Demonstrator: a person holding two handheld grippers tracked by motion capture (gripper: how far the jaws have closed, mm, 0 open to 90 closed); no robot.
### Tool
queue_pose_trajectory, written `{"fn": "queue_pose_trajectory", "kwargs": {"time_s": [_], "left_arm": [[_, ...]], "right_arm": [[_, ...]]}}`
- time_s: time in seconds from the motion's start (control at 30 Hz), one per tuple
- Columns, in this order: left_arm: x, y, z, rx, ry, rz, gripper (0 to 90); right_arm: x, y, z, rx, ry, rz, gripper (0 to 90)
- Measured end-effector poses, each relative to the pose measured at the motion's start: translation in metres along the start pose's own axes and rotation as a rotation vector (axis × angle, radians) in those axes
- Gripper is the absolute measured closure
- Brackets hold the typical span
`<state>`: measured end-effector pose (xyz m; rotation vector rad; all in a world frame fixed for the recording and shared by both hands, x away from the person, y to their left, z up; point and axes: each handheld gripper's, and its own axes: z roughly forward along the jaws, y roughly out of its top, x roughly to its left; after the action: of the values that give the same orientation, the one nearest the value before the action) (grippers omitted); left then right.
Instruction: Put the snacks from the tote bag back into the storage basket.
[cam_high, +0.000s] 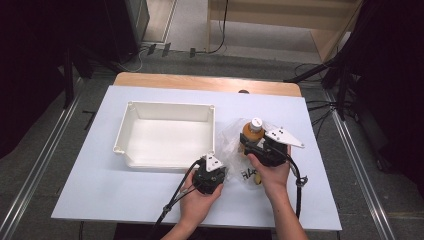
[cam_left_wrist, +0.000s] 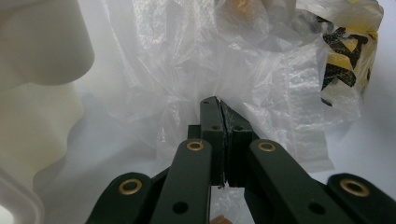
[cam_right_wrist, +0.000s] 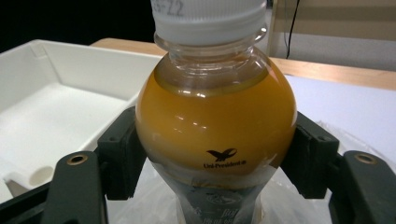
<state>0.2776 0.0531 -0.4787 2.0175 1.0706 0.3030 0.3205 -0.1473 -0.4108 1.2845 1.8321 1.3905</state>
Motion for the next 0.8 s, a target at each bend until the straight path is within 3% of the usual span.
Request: {"fn": "queue_pose_trajectory", "kwargs": {"time_s": [0.8], "left_arm": [[0.000,0.000,0.000,-0.006,0.000,-0.011,90.0]], "right_arm": [[0.013,0.037,-0.019,-0.059,-0.004,-0.011,32.0]]}}
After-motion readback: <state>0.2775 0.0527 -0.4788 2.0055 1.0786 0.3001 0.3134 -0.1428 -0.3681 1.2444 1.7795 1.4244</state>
